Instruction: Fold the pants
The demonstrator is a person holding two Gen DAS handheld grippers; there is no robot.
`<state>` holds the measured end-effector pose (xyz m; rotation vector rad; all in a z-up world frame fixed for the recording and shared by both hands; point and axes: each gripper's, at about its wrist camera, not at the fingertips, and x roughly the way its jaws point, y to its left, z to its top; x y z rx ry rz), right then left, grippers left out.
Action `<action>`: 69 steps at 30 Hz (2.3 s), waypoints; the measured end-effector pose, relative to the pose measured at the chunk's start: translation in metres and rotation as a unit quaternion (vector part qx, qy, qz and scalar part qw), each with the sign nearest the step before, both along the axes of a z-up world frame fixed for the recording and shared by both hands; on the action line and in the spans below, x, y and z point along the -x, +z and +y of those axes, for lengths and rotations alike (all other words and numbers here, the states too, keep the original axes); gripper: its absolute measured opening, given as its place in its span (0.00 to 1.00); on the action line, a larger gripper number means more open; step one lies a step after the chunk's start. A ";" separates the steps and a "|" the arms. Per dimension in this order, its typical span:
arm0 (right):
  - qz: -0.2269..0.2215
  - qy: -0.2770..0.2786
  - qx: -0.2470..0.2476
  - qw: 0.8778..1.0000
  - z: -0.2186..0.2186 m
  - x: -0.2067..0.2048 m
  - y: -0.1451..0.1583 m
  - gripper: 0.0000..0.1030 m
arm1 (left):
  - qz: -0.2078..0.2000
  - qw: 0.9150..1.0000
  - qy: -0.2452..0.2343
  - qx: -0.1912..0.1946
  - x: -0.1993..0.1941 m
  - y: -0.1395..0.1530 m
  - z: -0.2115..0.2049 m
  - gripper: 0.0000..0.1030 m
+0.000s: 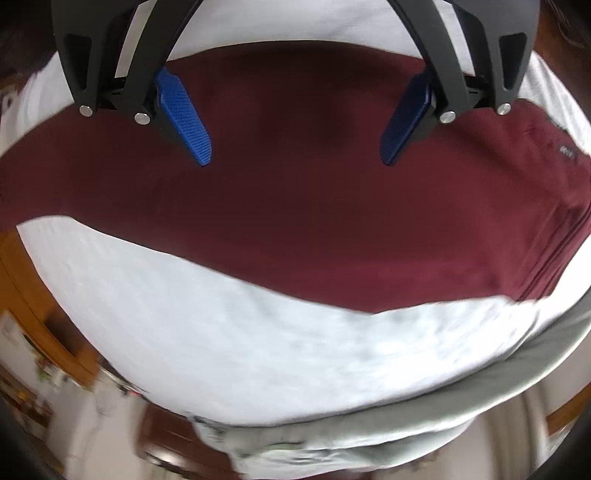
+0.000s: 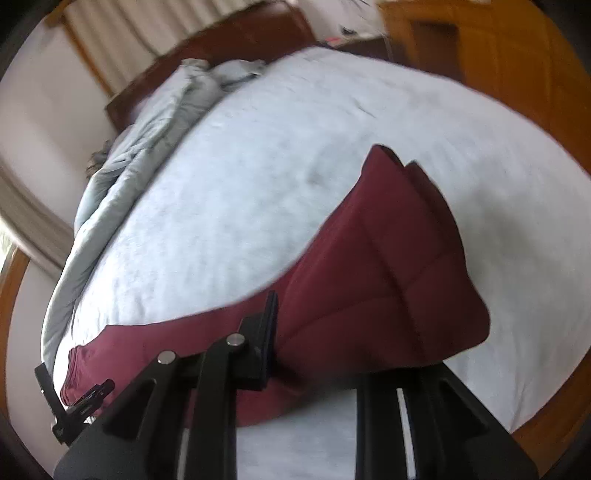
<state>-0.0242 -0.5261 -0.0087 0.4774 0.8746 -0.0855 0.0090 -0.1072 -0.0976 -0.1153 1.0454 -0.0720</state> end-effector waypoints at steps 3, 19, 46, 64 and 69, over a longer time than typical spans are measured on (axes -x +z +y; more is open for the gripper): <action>-0.016 0.032 0.006 0.999 0.032 -0.010 0.017 0.19 | 0.010 0.999 0.028 0.033 -0.002 -0.002 0.025 0.91; -0.001 0.188 0.038 0.981 0.214 -0.064 0.008 0.19 | 0.015 0.991 0.067 0.119 0.009 -0.002 0.063 0.91; 0.073 0.349 0.017 0.934 0.299 -0.038 -0.061 0.62 | 0.117 0.930 0.039 0.346 -0.020 -0.024 0.056 0.90; 0.054 0.237 -0.058 0.968 0.158 -0.006 -0.035 0.66 | 0.130 0.911 0.042 0.388 -0.029 -0.014 0.021 0.91; 0.053 0.249 -0.064 0.965 0.162 -0.004 -0.046 0.67 | 0.121 0.910 0.061 0.391 -0.024 -0.023 0.033 0.91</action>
